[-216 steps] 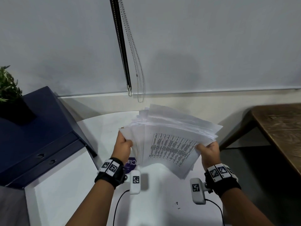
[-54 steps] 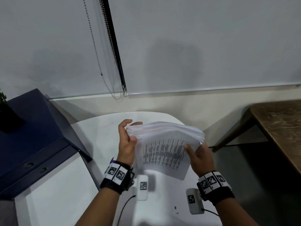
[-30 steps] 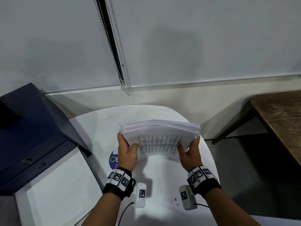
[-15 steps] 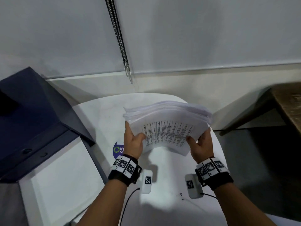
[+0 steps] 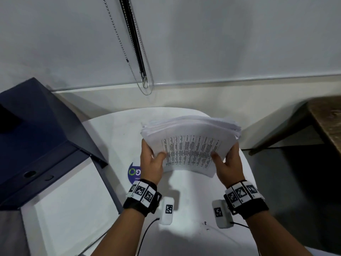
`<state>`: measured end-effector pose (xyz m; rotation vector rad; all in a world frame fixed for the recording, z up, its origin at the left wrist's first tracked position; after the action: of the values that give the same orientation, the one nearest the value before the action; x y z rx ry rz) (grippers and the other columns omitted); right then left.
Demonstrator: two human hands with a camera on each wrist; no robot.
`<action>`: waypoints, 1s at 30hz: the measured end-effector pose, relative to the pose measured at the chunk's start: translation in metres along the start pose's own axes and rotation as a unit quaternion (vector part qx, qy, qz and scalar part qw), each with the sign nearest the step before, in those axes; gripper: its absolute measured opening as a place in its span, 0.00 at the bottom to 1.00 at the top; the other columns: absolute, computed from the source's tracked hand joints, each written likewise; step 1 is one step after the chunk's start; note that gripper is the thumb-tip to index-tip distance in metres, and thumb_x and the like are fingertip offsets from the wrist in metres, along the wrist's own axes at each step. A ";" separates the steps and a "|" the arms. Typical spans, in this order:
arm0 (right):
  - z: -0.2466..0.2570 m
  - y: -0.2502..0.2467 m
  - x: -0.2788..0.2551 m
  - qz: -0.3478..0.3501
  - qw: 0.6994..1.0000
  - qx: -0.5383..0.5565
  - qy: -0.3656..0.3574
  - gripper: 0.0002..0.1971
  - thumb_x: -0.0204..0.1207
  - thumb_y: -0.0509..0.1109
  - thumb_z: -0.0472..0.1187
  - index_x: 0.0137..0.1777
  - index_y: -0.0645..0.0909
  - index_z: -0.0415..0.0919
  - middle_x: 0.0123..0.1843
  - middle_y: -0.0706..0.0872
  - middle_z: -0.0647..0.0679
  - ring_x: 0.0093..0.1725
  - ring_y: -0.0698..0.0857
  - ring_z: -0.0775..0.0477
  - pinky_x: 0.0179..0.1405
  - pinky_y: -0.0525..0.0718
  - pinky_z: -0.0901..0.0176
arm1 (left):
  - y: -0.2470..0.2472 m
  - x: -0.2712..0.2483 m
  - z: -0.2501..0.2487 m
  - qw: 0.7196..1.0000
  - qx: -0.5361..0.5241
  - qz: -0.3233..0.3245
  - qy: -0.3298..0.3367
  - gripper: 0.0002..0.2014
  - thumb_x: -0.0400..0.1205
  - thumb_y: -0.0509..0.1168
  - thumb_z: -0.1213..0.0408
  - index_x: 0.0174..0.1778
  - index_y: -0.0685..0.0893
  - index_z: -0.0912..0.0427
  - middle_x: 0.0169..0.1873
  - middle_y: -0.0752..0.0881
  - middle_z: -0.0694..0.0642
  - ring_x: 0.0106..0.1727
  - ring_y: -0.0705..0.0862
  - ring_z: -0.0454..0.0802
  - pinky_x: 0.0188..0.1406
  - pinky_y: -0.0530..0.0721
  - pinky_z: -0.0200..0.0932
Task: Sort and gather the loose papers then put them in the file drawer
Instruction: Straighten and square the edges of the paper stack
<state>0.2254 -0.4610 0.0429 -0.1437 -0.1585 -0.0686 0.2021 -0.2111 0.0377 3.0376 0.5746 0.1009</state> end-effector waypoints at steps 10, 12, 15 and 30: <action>0.064 -0.008 0.010 -0.051 0.990 0.102 -0.080 0.31 0.71 0.71 0.48 0.72 0.66 0.39 0.66 0.78 0.48 0.64 0.80 0.51 0.65 0.78 0.53 | 0.005 0.010 -0.064 0.994 -0.090 0.039 0.051 0.43 0.76 0.69 0.40 0.76 0.66 0.69 0.71 0.75 0.68 0.71 0.77 0.55 0.69 0.76 0.45; 0.062 -0.007 0.010 -0.051 0.990 0.112 -0.072 0.29 0.72 0.71 0.49 0.70 0.67 0.41 0.64 0.78 0.43 0.62 0.80 0.47 0.62 0.79 0.45 | 0.005 0.011 -0.069 0.994 -0.081 0.029 0.066 0.43 0.79 0.66 0.40 0.73 0.65 0.77 0.66 0.78 0.60 0.67 0.78 0.48 0.66 0.75 0.40; 0.060 -0.005 0.010 -0.042 0.990 0.117 -0.068 0.24 0.72 0.71 0.49 0.65 0.67 0.49 0.60 0.77 0.42 0.57 0.80 0.46 0.58 0.79 0.44 | 0.009 0.014 -0.071 0.990 -0.096 0.037 0.096 0.35 0.81 0.64 0.48 0.71 0.65 0.75 0.60 0.82 0.43 0.62 0.80 0.38 0.63 0.75 0.34; 0.067 0.001 0.017 -0.103 0.987 0.082 -0.088 0.13 0.79 0.67 0.39 0.49 0.77 0.62 0.44 0.83 0.61 0.44 0.80 0.54 0.47 0.79 0.50 | 0.011 0.011 -0.069 0.987 0.064 -0.090 0.119 0.08 0.83 0.58 0.46 0.54 0.71 0.41 0.46 0.82 0.38 0.46 0.82 0.32 0.48 0.79 0.33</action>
<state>0.2315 -0.4508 0.1113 0.0314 -0.3540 -0.2497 0.2115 -0.2143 0.1080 3.0991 0.9017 0.4390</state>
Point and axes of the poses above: each hand's wrist, its own x-axis towards the middle knuckle, its own y-axis out of the palm, z = x × y, the point moved 7 cm from there along x, towards the middle knuckle
